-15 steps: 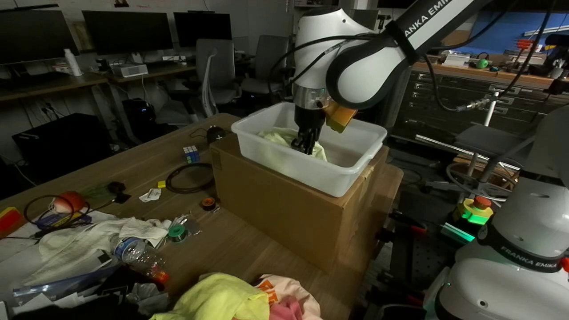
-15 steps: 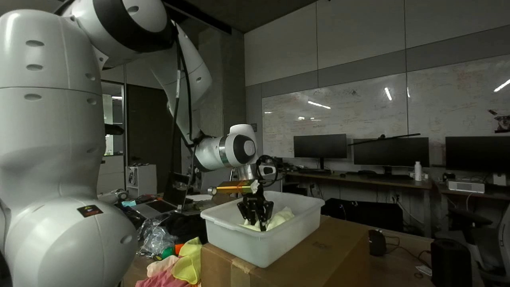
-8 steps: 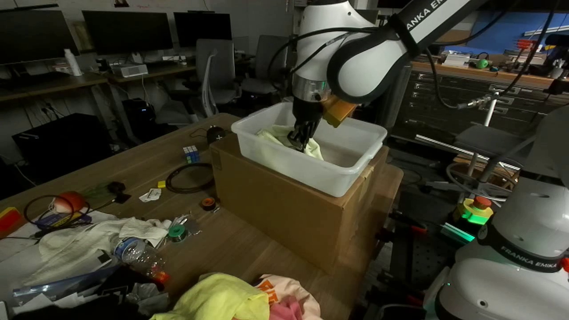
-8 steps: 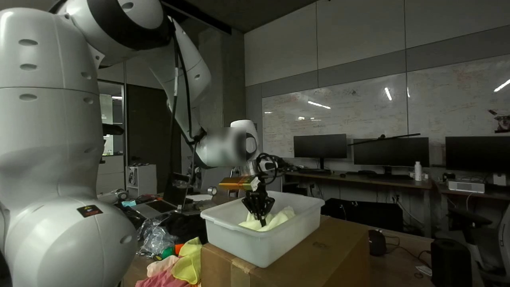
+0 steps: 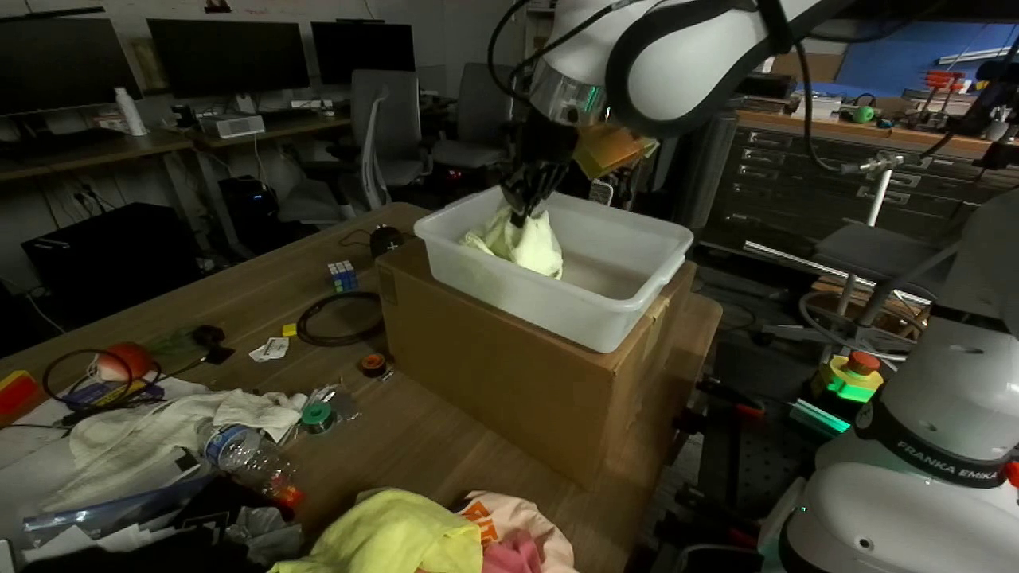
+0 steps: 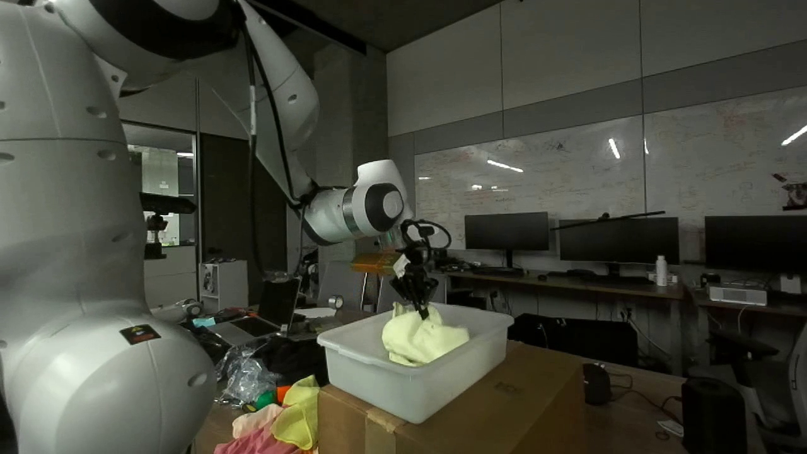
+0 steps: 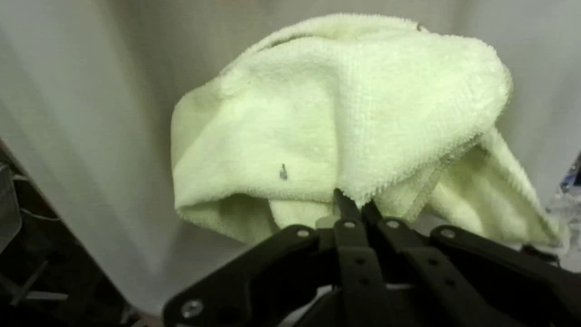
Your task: Pick up the clothes from the container and put them on the table.
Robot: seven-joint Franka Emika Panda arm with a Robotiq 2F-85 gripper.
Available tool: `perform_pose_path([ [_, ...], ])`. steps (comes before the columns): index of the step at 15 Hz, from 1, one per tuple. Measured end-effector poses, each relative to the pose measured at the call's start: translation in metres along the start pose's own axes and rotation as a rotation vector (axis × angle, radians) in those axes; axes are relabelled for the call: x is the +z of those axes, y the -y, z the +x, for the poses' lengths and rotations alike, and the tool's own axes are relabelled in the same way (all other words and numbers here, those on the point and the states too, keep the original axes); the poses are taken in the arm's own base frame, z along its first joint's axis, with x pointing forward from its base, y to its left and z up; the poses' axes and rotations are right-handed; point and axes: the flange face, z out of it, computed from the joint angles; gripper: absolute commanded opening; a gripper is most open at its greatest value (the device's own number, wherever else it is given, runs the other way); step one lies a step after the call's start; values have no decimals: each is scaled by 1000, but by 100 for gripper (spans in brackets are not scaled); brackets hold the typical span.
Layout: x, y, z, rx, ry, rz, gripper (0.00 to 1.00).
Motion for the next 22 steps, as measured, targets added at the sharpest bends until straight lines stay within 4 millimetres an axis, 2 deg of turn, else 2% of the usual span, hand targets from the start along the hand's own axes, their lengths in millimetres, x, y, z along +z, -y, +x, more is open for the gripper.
perform_pose_path([
  [3, -52, -4, 11, 28, -137, -11, 5],
  [6, -110, -1, 12, 53, -268, -33, 4],
  [9, -163, 11, 6, 91, -384, -34, 3],
  [12, -206, 31, -2, 101, -480, -30, 3],
  [14, -229, 52, -8, 70, -531, -25, 3],
  [16, -249, 81, -14, 9, -570, -6, 2],
  [22, -288, 192, -56, -295, -574, 153, 1],
])
